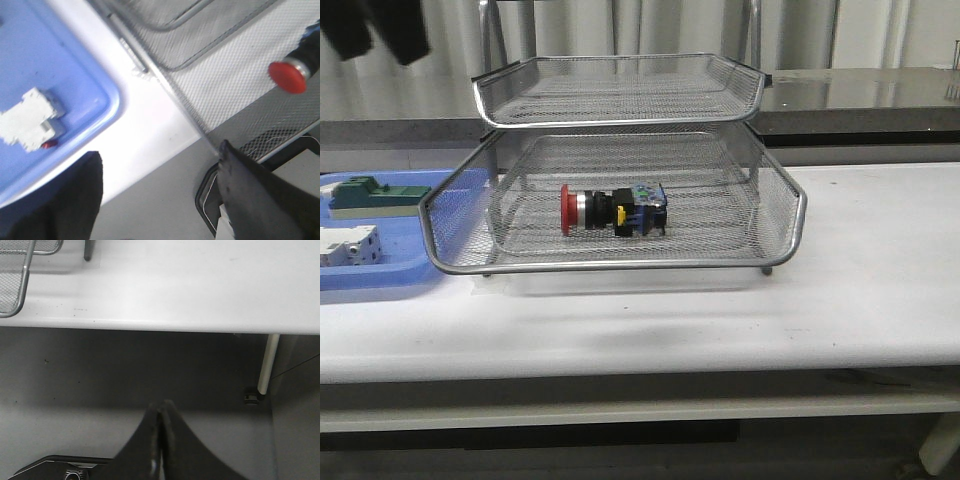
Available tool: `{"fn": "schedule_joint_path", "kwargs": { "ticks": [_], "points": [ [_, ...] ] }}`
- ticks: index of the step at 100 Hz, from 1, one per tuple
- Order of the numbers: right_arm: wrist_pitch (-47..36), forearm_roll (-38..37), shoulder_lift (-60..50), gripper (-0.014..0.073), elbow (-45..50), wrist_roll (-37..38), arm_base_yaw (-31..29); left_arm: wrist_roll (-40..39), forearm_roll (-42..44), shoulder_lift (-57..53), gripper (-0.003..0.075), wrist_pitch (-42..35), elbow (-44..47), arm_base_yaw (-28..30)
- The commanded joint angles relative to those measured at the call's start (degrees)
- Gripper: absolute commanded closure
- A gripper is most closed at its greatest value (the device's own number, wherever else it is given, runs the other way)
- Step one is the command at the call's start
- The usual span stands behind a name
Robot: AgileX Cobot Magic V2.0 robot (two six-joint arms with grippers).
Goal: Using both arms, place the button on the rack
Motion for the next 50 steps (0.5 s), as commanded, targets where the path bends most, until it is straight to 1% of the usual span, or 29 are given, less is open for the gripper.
{"fn": "schedule_joint_path", "kwargs": {
  "ticks": [1, 15, 25, 39, 50],
  "points": [
    [-2.9, -0.9, -0.1, 0.066, -1.4, -0.2, -0.1, -1.2, -1.0, -6.7, 0.0258, -1.2, 2.5, 4.0],
    [-2.9, -0.9, -0.1, 0.066, -1.4, -0.2, -0.1, -1.3, -4.3, -14.0, 0.0258, -5.9, 10.4, 11.1],
    [-2.9, -0.9, -0.1, 0.066, -1.4, -0.2, -0.1, -1.3, -5.9, -20.5, 0.0258, -10.2, 16.4, 14.9],
    [-2.9, -0.9, -0.1, 0.066, -1.4, -0.2, -0.1, -1.4, -6.0, -29.3, 0.0258, -16.8, 24.7, 18.2],
    [-2.9, -0.9, -0.1, 0.066, -1.4, -0.2, -0.1, -1.4, -6.0, -36.5, 0.0258, -23.4, 31.5, 19.6]
  ]
}}
